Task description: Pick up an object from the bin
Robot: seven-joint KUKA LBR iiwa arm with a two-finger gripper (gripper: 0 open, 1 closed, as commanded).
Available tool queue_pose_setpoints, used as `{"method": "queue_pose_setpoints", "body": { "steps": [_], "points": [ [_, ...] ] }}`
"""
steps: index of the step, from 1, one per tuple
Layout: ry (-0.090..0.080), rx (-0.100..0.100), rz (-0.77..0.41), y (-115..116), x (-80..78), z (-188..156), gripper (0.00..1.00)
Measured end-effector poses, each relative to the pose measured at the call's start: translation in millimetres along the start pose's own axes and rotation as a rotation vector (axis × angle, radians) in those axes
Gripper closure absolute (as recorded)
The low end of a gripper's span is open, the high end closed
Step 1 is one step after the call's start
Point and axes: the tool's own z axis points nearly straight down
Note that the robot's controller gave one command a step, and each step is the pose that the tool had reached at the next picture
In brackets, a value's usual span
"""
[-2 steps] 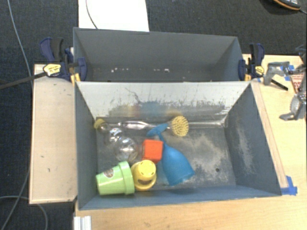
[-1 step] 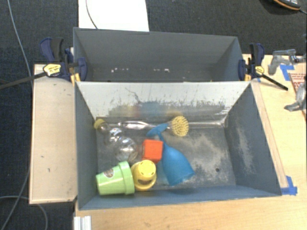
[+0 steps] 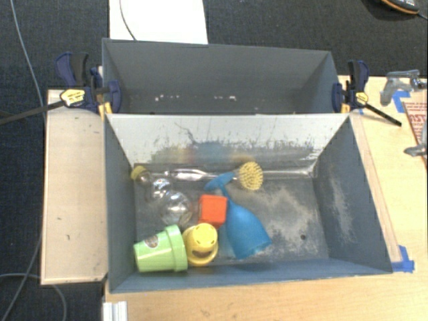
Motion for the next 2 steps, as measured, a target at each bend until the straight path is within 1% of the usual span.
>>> {"method": "queue_pose_setpoints", "body": {
  "steps": [1,2],
  "points": [
    [-0.002,-0.001,-0.026,2,-18.7,0,0.00],
    [-0.006,0.002,-0.153,-10,-2.7,-1,0.00]
  ]
}}
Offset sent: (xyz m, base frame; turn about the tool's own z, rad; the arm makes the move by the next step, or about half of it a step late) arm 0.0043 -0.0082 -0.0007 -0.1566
